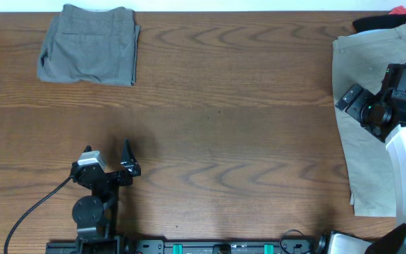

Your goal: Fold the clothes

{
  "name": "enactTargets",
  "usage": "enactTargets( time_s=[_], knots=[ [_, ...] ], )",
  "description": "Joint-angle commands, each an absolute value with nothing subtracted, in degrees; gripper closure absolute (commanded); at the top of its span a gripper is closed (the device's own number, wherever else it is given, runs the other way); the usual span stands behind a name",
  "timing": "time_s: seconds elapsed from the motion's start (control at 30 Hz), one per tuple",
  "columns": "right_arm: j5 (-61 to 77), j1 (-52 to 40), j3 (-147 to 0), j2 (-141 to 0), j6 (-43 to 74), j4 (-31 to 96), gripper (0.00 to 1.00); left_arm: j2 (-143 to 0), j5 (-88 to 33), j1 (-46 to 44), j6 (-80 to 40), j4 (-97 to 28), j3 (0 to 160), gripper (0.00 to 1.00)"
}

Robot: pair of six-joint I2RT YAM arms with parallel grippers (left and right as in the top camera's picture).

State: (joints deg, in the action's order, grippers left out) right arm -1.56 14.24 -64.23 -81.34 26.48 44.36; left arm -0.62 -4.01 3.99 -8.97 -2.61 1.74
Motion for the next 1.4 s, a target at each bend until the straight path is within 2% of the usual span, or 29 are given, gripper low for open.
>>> enactTargets(
  time_s=[0.0, 0.23, 1.03, 1.37],
  knots=[
    [-2.37, 14.61, -64.77, -81.14, 26.06, 44.47, 0.01, -0.23, -3.40, 3.77, -8.21, -3.75, 0.23, 0.02],
    [-2.37, 14.59, -64.71, -76.12, 26.06, 44.60, 0.01, -0.23, -3.38, 3.77, -8.21, -3.75, 0.23, 0.02],
    [-2.37, 10.66, -64.71, -37.36, 26.06, 44.69, 0.01, -0.23, -3.38, 3.77, -8.21, -3.75, 0.23, 0.02],
    [-2.39, 3.03, -64.71, -27.53, 26.06, 50.94, 0.01, -0.23, -3.40, 3.77, -8.21, -3.75, 0.23, 0.02]
  ],
)
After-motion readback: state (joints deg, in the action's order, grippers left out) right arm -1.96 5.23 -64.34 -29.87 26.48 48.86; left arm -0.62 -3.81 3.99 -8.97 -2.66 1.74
